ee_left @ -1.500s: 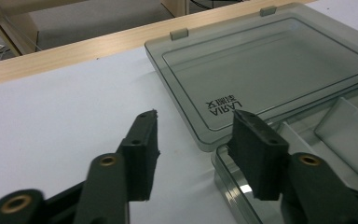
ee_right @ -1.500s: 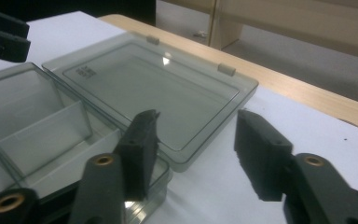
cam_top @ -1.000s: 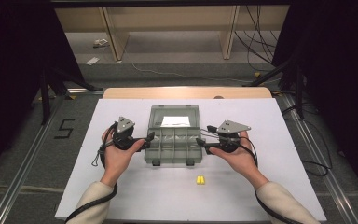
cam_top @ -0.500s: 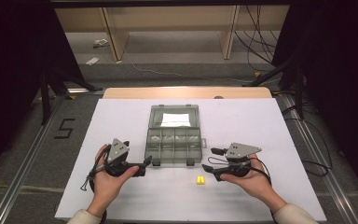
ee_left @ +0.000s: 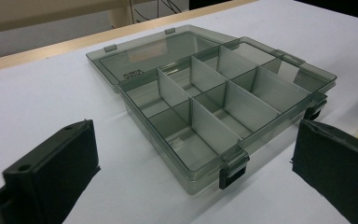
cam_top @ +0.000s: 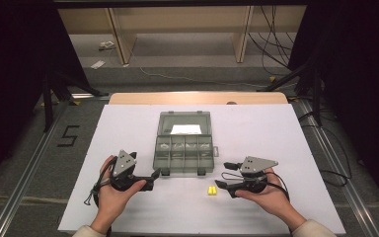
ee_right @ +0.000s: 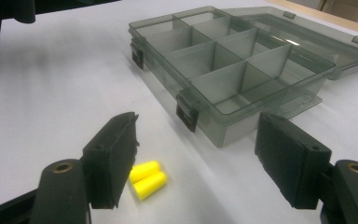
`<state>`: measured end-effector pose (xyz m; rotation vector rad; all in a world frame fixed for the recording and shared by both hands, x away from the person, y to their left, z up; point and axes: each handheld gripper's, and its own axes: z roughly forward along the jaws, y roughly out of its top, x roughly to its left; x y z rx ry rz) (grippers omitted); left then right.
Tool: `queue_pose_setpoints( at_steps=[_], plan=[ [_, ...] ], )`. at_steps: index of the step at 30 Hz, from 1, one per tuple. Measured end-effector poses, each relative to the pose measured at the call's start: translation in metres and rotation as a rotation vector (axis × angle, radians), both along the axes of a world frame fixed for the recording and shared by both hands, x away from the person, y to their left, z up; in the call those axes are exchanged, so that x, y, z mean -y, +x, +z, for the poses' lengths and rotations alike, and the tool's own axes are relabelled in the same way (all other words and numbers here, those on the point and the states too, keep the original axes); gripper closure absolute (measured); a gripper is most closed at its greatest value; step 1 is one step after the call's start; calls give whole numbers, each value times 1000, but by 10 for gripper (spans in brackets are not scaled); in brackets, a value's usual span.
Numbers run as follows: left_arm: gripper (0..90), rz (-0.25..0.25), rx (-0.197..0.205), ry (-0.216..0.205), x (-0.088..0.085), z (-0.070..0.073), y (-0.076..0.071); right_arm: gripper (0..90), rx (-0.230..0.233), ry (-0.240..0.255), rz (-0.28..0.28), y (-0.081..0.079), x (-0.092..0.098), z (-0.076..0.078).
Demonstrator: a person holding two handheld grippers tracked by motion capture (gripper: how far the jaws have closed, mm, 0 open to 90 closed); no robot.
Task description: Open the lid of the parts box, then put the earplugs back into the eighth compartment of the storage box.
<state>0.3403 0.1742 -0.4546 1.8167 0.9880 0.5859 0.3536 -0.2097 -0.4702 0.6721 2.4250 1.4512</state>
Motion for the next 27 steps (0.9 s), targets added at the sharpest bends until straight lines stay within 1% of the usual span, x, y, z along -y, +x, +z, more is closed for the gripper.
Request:
queue_pose_setpoints(
  at_steps=[1,4,6,9,11,14,23,27],
  plan=[
    [0,0,-1,-2,0,0,0,303,-3,1,0,0,0,0],
    [0,1,1,-2,-1,0,1,306,9,0,10,1,0,-1],
    [0,3,3,-7,-1,0,1,313,4,-5,19,1,-1,-1],
    [0,7,1,-6,-3,0,2,334,-4,-20,42,2,-2,-4],
    [0,16,-2,-15,-3,0,3,348,-5,-33,63,2,-4,-6],
    [0,19,-4,-8,-4,-1,3,371,-9,-50,85,2,-6,-9],
    [1,12,-10,-2,-2,-3,5,434,-66,-115,155,4,-14,-21],
    [1,14,-7,-4,-1,-2,5,452,-78,-141,182,4,-18,-24]
  ],
)
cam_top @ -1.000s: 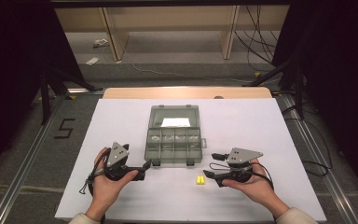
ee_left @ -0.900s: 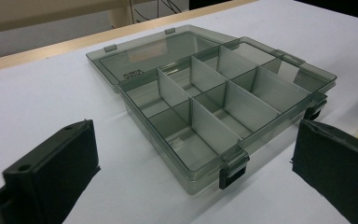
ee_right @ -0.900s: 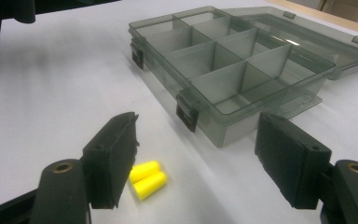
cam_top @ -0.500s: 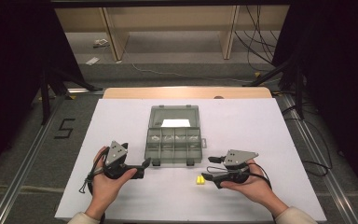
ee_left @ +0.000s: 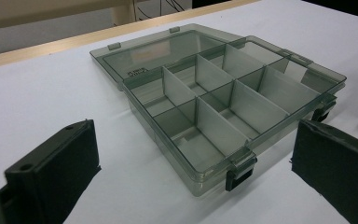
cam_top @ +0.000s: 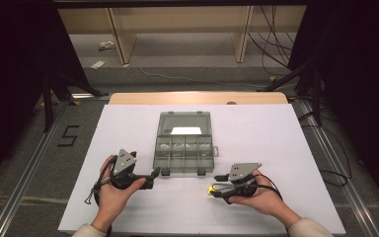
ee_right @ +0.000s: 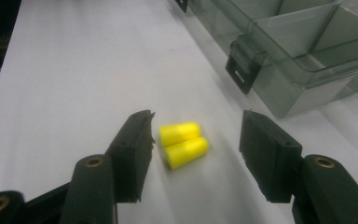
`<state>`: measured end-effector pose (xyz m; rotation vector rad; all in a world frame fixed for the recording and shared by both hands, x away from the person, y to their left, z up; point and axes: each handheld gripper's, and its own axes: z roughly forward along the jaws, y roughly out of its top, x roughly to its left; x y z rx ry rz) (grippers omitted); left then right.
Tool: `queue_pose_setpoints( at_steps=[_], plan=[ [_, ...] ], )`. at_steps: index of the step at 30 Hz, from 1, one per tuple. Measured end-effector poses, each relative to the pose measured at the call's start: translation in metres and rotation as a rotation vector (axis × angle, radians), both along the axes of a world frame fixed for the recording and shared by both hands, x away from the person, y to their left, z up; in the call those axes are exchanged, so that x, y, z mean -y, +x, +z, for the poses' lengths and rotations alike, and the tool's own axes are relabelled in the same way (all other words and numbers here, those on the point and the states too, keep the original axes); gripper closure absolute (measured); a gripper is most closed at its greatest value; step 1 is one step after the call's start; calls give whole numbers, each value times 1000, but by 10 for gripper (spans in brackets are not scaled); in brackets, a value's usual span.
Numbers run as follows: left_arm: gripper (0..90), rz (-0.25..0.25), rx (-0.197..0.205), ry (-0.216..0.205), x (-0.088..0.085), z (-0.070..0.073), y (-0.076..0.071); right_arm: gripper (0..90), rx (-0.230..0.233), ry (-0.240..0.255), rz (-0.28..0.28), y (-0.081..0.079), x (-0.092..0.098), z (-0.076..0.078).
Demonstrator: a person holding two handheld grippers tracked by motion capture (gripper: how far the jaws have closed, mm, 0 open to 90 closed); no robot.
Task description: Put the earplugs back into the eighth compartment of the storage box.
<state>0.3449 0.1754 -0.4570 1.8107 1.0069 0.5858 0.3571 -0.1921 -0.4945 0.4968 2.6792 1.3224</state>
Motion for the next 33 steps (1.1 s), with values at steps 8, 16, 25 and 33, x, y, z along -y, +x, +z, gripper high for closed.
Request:
queue_pose_setpoints(
  at_steps=[8,16,25,33],
  plan=[
    [4,1,3,-1,1,0,0,487,-7,-36,34,0,-5,-1],
    [6,1,6,-4,1,1,0,524,-10,-65,53,0,-8,-2],
    [11,6,8,-5,1,2,0,570,-3,-74,53,0,-9,-2],
    [15,11,9,-5,0,2,0,592,8,-85,55,0,-9,-2]
  ],
)
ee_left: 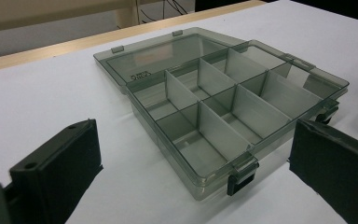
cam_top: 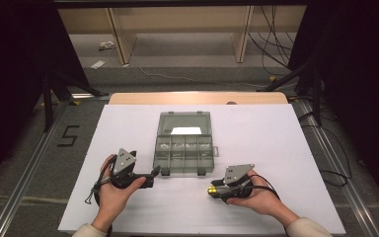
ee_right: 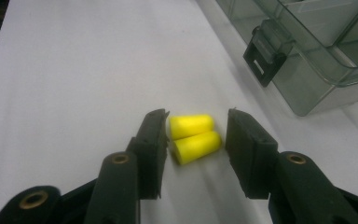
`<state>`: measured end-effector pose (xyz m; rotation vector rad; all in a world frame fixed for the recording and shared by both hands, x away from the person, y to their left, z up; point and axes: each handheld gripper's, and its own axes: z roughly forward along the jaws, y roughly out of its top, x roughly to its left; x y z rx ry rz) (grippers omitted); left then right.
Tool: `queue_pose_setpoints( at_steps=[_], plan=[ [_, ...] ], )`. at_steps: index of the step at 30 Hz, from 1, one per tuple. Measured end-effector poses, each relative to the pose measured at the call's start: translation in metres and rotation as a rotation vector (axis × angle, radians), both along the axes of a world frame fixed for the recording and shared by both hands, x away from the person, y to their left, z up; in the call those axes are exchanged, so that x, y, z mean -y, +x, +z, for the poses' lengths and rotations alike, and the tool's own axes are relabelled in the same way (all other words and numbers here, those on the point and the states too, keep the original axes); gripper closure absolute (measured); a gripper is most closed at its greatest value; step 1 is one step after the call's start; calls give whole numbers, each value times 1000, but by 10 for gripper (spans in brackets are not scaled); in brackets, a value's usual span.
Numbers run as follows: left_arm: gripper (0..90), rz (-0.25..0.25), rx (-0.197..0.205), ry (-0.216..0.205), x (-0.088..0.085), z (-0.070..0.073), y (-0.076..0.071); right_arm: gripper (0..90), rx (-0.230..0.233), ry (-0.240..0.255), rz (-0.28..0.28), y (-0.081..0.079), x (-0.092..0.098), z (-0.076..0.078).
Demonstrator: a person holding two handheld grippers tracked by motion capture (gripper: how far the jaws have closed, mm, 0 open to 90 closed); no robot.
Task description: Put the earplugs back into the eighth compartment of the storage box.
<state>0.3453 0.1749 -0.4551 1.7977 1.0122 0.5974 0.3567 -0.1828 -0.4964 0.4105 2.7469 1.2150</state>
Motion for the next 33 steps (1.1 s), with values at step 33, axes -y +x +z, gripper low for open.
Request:
queue_pose_setpoints(
  at_steps=[33],
  plan=[
    [21,6,5,0,0,1,0,681,0,8,3,-2,2,7]
  ],
)
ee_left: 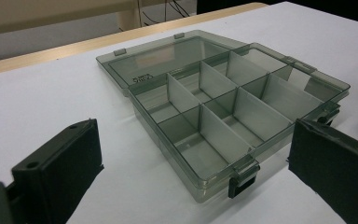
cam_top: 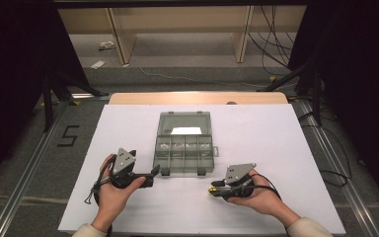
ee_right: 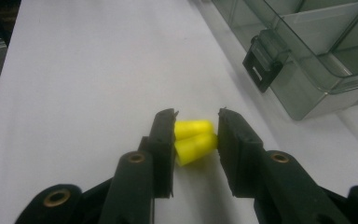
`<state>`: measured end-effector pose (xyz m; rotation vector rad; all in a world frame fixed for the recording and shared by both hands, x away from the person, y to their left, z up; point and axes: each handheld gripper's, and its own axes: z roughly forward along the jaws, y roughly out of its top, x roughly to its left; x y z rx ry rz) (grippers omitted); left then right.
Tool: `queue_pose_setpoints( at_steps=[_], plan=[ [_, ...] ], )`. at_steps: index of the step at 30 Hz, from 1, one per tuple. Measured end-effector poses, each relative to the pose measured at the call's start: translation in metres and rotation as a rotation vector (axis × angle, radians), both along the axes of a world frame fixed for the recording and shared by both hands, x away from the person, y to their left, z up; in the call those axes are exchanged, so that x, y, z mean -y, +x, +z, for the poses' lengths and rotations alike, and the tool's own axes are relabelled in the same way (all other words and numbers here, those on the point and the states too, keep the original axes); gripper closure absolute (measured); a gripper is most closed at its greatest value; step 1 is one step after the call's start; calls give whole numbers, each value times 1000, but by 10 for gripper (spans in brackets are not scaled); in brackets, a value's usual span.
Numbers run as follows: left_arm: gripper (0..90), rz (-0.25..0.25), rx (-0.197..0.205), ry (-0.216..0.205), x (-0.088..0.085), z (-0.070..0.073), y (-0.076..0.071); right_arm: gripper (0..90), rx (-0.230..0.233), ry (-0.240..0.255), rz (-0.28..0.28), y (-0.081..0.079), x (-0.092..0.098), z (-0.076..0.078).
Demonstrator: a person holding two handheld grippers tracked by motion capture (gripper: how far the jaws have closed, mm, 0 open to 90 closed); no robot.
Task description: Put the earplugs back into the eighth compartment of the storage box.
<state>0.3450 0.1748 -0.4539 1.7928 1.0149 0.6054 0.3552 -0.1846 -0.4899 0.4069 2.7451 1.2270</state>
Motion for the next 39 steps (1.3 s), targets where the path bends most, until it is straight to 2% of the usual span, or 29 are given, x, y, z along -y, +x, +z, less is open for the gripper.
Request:
queue_pose_setpoints(
  at_steps=[11,21,39],
  plan=[
    [22,1,0,-2,0,0,0,683,4,17,-11,1,1,3],
    [22,-1,3,0,1,0,0,690,36,44,-24,4,1,14],
    [22,6,7,-6,0,2,0,697,38,82,-38,9,-1,23]
  ],
)
